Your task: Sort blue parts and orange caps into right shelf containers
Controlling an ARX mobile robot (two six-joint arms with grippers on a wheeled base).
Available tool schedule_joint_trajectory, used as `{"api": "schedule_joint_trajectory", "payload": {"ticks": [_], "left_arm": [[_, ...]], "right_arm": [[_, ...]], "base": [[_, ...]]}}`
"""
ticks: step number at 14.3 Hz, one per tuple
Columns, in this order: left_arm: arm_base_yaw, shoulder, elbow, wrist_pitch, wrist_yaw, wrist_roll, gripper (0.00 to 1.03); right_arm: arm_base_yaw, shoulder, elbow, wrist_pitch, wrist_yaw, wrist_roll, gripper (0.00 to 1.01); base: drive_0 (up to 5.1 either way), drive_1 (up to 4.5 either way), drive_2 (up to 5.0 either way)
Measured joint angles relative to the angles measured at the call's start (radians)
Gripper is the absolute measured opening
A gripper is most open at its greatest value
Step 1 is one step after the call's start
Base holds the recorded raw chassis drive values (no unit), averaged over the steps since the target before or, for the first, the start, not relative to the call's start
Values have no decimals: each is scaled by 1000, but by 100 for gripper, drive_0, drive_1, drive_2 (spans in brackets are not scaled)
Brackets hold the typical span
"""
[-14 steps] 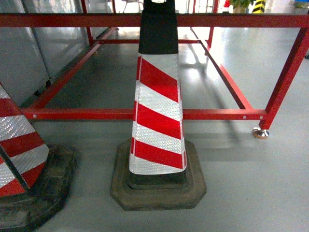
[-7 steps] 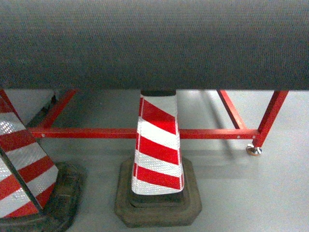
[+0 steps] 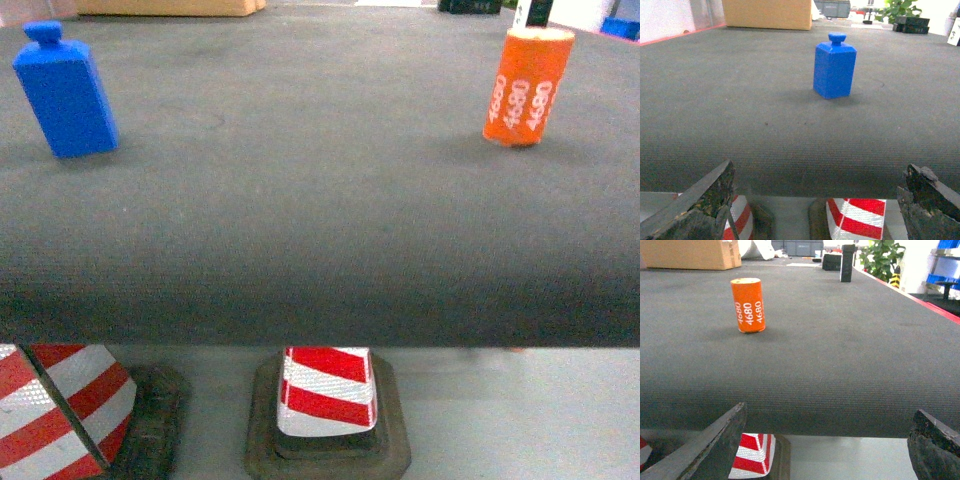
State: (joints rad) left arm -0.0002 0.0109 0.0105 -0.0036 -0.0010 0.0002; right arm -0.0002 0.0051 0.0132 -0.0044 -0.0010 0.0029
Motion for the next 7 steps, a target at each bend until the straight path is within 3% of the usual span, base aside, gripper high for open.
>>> {"api": "schedule_joint_trajectory", "payload": {"ticks": [7], "left_arm": [[0,0,0,2,0,0,98]], "right_arm": [[0,0,0,3,0,0,98]], "base": [[0,0,0]]}}
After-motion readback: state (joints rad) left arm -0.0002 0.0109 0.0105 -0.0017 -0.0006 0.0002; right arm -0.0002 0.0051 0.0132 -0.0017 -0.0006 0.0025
